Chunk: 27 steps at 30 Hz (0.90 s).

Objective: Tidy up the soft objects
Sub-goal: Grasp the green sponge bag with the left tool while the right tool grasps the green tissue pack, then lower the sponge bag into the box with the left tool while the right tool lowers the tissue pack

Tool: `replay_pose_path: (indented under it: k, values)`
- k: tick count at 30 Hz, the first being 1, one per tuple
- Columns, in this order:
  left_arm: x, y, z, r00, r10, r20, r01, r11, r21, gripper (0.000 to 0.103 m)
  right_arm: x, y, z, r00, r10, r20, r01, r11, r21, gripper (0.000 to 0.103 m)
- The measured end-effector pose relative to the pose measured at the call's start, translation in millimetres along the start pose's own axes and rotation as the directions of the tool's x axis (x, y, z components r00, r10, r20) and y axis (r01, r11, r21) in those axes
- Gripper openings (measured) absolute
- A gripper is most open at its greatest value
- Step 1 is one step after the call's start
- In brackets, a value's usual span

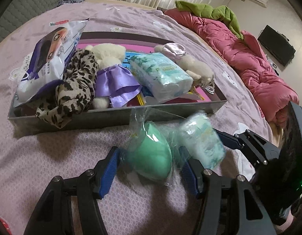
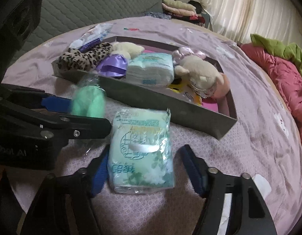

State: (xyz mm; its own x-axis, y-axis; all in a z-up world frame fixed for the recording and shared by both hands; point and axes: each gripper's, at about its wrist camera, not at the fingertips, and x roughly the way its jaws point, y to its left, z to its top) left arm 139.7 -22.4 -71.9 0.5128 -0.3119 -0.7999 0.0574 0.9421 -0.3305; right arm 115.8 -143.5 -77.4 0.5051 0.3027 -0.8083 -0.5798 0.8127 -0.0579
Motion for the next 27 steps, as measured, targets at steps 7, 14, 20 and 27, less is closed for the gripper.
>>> replay_pose_path:
  k: [7, 14, 20, 27]
  values:
    - [-5, 4, 1, 1.000, -0.010, 0.012, 0.010, 1.000, -0.018, 0.051, -11, -16, -1, 1.000, 0.015, 0.002, -0.015, 0.998, 0.058, 0.051]
    - [-23, -3, 1, 0.998, -0.042, 0.043, 0.042, 0.999, 0.000, 0.050, -55, -28, 7, 0.991, -0.002, 0.130, -0.011, 0.995, 0.095, 0.051]
    - [-44, -15, 4, 0.993, -0.046, 0.105, 0.042, 0.998, 0.040, 0.050, -71, -40, 27, 0.979, -0.032, 0.203, 0.011, 0.994, 0.105, 0.051]
    - [-62, -17, 16, 0.983, -0.008, 0.183, -0.006, 0.997, 0.072, 0.050, -66, -43, 50, 0.974, -0.056, 0.220, 0.031, 0.993, 0.116, 0.051]
